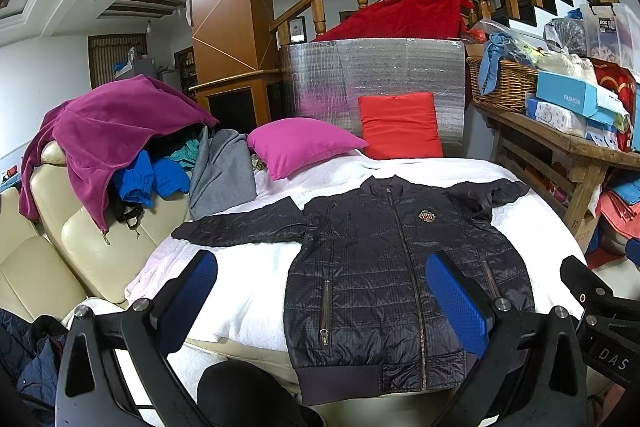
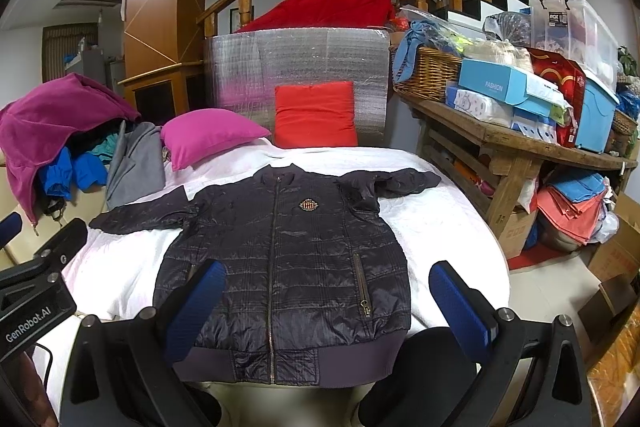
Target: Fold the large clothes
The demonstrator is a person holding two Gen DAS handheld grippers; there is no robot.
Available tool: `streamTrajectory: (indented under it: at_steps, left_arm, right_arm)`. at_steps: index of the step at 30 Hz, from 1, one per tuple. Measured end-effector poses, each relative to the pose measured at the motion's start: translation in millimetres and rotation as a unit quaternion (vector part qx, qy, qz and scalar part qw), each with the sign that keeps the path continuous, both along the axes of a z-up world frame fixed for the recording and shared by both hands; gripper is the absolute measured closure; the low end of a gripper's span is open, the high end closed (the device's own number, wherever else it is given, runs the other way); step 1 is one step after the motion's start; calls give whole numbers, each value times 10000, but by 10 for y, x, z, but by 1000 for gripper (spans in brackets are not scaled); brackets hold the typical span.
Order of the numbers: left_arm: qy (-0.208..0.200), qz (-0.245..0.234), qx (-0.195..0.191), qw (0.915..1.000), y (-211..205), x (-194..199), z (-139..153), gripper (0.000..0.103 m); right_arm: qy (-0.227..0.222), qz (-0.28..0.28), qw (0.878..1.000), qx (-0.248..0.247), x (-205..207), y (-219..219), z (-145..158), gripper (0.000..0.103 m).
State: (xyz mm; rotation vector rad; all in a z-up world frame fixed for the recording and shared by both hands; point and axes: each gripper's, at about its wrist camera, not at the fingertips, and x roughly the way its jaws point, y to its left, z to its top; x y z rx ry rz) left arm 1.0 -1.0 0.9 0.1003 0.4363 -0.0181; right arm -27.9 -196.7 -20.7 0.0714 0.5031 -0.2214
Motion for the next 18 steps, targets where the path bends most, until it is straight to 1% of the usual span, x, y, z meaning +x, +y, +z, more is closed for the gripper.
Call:
streamTrajectory:
  at_steps: [18]
  left_arm:
    - [23,-9,24,10000,1,13,15,0]
  right_arm:
    - [39,-5,10000,40,25,3,-4,0]
